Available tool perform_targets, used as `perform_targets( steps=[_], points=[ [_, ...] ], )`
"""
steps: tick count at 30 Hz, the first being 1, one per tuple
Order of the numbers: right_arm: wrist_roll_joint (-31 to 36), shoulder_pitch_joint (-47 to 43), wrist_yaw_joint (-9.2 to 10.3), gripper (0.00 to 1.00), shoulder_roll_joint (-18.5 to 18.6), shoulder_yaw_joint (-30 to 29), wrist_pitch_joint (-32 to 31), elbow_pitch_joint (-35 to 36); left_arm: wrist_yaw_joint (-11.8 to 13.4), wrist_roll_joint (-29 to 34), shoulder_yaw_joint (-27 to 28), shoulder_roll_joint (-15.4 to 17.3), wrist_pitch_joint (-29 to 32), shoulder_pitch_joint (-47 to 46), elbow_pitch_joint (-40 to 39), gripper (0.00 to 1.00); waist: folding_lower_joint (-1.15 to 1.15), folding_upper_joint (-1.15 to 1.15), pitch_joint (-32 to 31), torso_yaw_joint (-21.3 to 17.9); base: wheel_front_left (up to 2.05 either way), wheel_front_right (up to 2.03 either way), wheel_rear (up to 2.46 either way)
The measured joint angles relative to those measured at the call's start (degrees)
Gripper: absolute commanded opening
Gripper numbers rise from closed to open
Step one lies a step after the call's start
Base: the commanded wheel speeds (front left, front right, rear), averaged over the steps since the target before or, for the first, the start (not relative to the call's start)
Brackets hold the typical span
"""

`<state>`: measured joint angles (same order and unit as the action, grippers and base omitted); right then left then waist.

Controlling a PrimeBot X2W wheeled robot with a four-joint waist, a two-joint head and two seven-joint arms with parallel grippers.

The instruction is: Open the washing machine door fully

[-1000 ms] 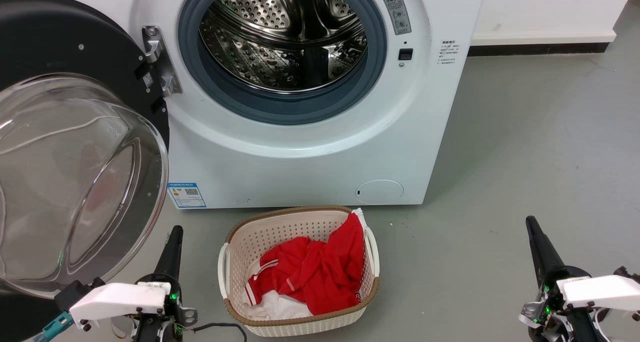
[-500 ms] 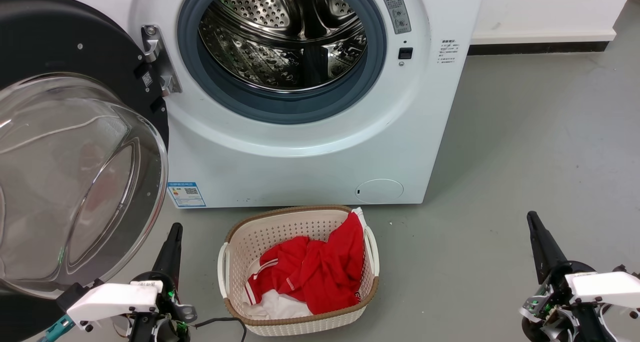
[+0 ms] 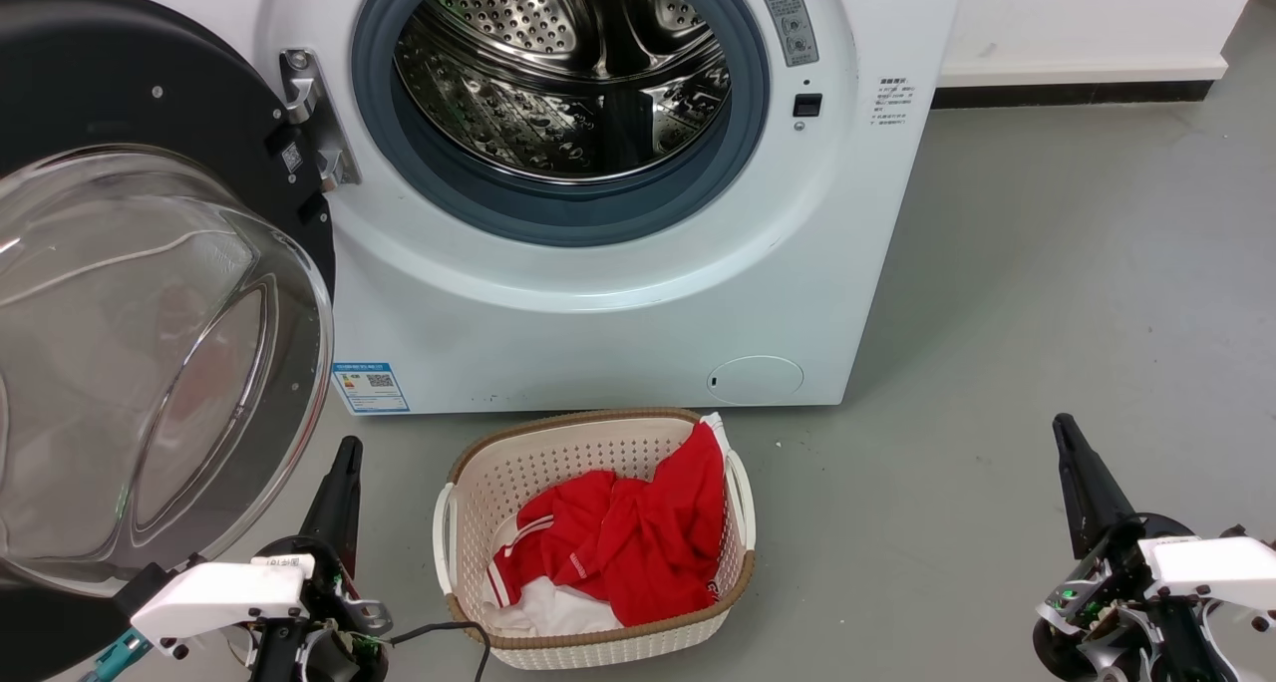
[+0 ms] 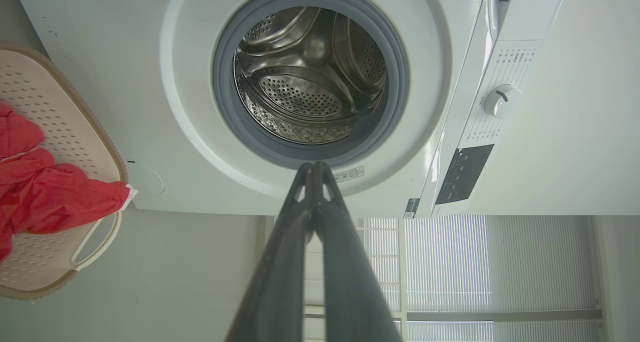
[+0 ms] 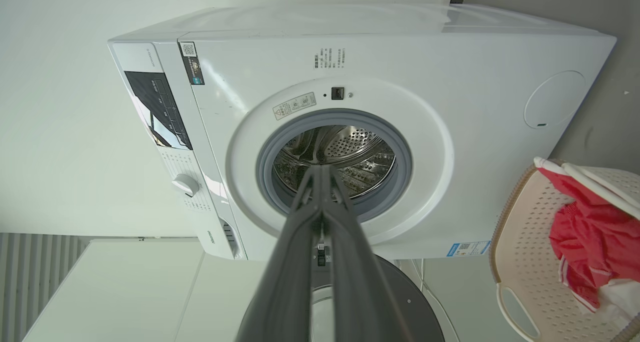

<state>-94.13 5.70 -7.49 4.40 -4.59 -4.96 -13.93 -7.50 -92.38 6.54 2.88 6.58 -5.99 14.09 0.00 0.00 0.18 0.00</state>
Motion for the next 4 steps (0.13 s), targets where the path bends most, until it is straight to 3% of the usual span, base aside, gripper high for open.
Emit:
perform_targets(
  steps=[4],
  points=[
    [0.0,0.0,0.00,0.00,-0.1,-0.1,-0.1,0.0,0.0,0.0,0.0,0.0,0.0,0.0,0.0,0.00,0.00,0.00,0.0,0.0,0.00,0.00,0.00]
  ],
)
